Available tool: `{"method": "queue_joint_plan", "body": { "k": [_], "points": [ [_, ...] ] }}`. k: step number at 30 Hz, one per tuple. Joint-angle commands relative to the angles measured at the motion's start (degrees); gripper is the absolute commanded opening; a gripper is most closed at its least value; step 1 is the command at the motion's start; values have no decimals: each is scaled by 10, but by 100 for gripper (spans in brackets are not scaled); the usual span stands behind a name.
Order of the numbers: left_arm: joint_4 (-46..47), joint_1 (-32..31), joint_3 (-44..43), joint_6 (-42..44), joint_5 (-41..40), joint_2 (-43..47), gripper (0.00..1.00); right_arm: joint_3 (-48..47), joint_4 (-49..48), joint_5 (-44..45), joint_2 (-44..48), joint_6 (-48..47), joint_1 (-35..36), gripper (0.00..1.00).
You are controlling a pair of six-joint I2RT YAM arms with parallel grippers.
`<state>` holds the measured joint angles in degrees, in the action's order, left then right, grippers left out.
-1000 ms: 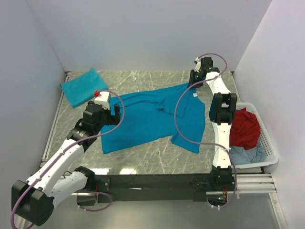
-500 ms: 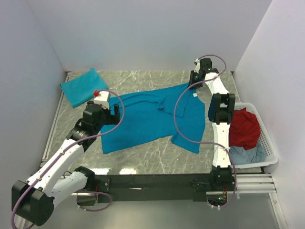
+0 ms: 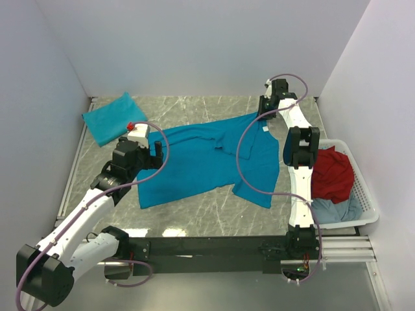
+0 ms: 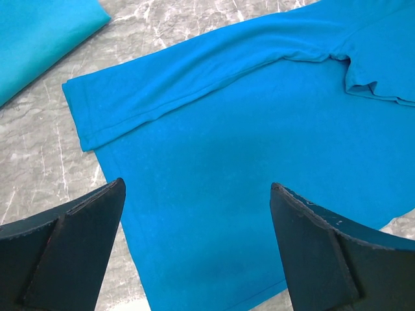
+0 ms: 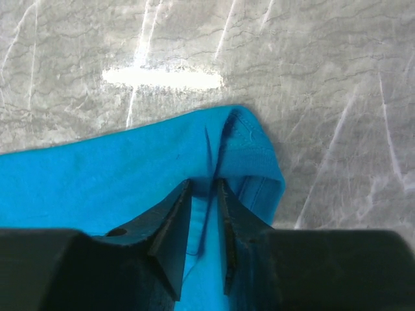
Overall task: Fold and stack the t-shirts
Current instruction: Fold the tshirt
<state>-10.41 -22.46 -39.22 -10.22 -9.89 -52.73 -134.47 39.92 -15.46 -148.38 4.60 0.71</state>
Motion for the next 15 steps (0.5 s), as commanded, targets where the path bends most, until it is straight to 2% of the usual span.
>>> {"method": "queue_joint_plan", "body": {
  "k": [1,8,15],
  "points": [
    [26,4,-1,-2,10,0,99,-22,4,5,-9,-4,-4,28],
    [23,5,0,-3,9,-2,99,-17,-20,-6,11,4,-4,3],
    [26,5,1,-2,7,-4,98,-14,-49,-6,25,13,-4,0]
  ]
}}
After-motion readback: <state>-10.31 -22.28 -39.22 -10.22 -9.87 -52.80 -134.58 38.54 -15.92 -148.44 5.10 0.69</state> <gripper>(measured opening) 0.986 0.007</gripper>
